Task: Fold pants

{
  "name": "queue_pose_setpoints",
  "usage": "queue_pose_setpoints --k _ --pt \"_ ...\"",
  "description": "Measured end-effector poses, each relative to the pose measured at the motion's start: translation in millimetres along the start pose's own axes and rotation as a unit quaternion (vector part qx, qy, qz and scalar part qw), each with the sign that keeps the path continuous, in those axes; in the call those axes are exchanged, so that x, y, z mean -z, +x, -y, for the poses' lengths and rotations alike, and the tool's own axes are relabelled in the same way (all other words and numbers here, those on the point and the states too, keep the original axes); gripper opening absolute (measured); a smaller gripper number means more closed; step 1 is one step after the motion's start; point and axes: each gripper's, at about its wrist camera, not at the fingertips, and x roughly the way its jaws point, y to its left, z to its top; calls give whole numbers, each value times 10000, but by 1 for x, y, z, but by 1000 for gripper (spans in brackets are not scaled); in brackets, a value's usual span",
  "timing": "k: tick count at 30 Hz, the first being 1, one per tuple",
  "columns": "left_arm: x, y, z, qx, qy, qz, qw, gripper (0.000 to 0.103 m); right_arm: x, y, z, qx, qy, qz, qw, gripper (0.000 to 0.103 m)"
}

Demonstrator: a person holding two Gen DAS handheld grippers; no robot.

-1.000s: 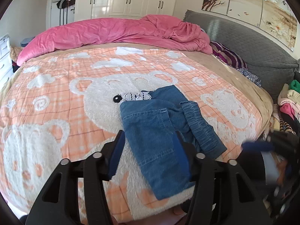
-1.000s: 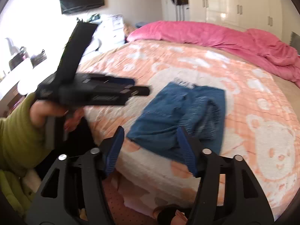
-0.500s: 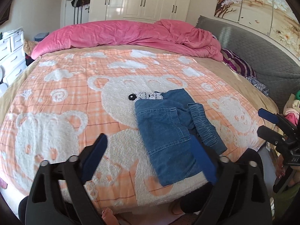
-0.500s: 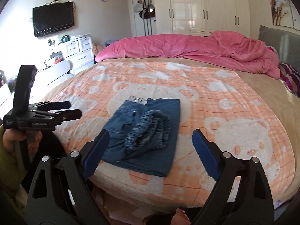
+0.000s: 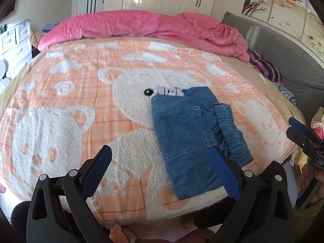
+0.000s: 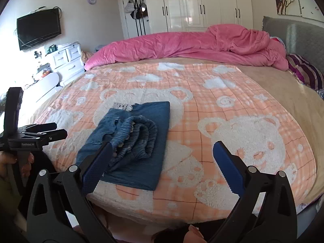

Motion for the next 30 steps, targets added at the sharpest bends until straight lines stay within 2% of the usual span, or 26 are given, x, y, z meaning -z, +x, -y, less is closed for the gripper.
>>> queue_pose_setpoints --k 5,10,19,24,30 --pt "2 25 -2 72 -192 -315 9993 97 -2 24 10 61 66 -267 9996 94" --pt "-1 49 1 165 -259 -571 9979 97 -4 59 15 -52 143 -607 9980 94" --pt "-22 85 13 35 -72 -761 9971 97 -6 107 17 -287 215 -1107 9932 94" --pt "-21 101 12 272 -204 -760 9965 97 -5 126 15 -429 202 -1344 9898 93" --pt "-16 107 16 405 -177 -689 9966 96 -4 143 15 -713 398 -1499 9853 81"
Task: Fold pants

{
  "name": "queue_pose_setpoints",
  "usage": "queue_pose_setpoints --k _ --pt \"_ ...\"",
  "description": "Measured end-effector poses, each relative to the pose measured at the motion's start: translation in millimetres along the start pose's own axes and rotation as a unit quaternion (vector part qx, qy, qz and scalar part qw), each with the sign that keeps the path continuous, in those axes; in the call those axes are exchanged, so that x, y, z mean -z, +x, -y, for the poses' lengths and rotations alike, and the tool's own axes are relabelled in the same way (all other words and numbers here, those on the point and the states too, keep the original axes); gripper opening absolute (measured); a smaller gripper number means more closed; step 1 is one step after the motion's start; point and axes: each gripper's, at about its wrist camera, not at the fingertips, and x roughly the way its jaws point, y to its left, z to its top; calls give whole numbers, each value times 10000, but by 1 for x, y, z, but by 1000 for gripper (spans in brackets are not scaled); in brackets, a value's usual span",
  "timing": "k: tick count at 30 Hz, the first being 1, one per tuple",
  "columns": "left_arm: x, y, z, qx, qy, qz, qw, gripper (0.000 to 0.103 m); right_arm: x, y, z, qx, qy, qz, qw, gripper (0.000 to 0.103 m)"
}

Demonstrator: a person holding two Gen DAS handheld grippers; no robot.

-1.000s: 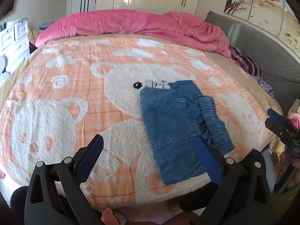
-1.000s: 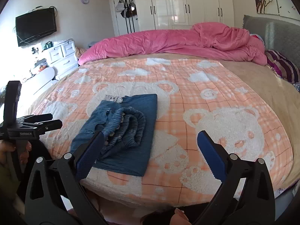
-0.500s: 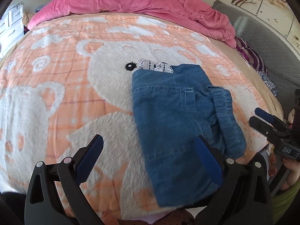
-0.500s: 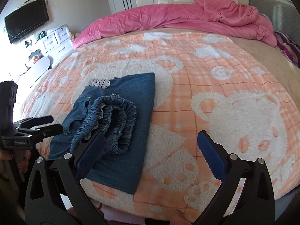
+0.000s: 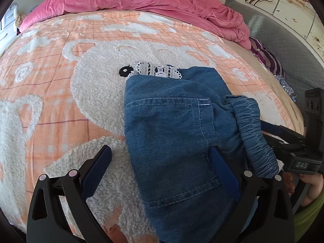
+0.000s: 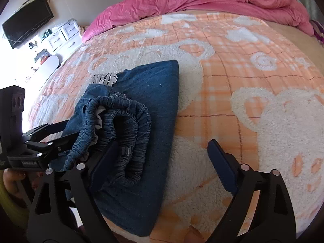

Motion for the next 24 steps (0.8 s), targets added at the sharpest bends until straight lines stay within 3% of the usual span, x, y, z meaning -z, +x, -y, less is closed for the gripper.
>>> queue_pose_setpoints --k 13,15,16,22,24 --pt "0 5 8 137 144 -1 9998 95 -6 17 1 -581 224 -110 9980 56" --pt "1 5 8 142 152 2 9998 95 -7 20 -1 -735 220 -149 9969 44" --pt "1 5 8 148 144 5 9998 95 -6 20 -2 -831 223 -167 9961 32" --pt "1 6 7 192 120 23 9997 94 -4 18 -2 -766 249 -93 9967 34" --pt "2 6 8 229 122 33 9997 80 -4 20 0 -760 345 -107 9965 35"
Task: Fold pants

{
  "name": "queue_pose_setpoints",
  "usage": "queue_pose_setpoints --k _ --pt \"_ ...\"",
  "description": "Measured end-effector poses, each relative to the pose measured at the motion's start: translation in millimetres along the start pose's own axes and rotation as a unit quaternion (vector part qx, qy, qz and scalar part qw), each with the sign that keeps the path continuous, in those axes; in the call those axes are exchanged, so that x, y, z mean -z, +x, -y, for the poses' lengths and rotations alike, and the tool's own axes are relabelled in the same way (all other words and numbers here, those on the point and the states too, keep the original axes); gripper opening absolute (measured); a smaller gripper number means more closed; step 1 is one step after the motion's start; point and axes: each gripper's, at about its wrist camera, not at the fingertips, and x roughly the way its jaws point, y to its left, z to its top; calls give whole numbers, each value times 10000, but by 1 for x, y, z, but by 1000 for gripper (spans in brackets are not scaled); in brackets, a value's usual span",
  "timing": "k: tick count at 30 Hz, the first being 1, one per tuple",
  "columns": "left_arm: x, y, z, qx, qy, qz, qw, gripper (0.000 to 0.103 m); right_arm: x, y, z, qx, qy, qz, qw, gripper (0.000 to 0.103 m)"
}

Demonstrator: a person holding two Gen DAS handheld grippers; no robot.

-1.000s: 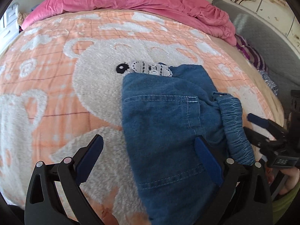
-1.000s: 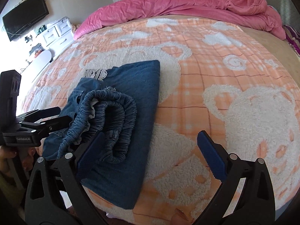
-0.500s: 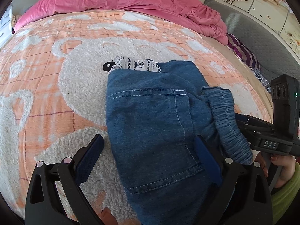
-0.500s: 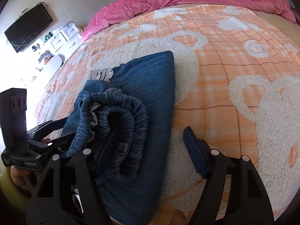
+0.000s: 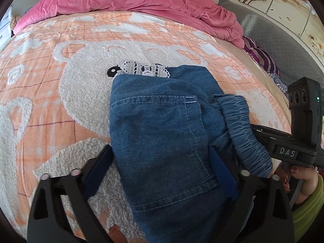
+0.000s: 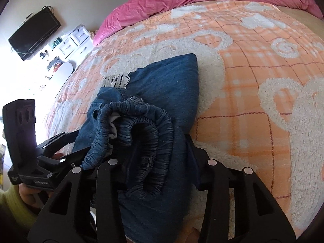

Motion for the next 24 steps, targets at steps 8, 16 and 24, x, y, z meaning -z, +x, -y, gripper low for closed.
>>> queue_pose_setpoints --k 8,16,24 --pt "3 -2 4 -17 12 129 9999 53 2 4 2 48 204 77 9998 31" --pt "6 -16 19 -267 501 398 9976 39 11 -16 -31 523 -267 608 9964 15" --pt "3 -38 24 -185 593 639 9960 35 4 -33 -56 535 -535 807 9939 14"
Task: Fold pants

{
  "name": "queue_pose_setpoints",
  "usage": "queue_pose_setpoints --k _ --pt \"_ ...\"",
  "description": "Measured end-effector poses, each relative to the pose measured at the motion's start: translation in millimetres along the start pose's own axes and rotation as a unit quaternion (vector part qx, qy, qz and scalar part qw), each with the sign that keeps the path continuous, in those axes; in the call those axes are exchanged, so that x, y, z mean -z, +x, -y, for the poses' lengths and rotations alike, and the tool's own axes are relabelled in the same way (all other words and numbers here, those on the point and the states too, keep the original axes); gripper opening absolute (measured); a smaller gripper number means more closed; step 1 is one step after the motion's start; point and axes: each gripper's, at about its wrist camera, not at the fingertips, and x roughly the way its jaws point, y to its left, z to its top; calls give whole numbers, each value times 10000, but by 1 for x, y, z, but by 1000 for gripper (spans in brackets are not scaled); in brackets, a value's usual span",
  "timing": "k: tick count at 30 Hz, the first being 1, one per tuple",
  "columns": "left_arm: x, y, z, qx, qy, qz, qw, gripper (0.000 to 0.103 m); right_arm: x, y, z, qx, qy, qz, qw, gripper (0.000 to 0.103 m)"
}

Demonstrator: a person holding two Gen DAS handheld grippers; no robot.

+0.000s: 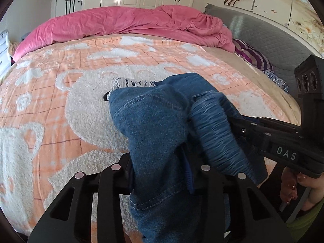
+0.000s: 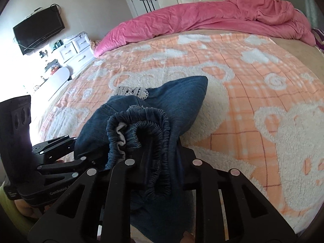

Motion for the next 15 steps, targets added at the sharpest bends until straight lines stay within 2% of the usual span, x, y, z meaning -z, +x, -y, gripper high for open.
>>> queue_pose_setpoints --k 6,10,15 --pt "-11 -20 2 -120 50 243 9996 33 -15 -7 -17 -28 -273 141 9995 11" --pt "-21 -24 -4 -98 -109 250 9996 33 -25 -7 -22 -40 -357 189 9992 11" --pt "-45 -26 -7 -230 -74 330 9992 33 -43 -7 -26 -44 -459 322 9984 11"
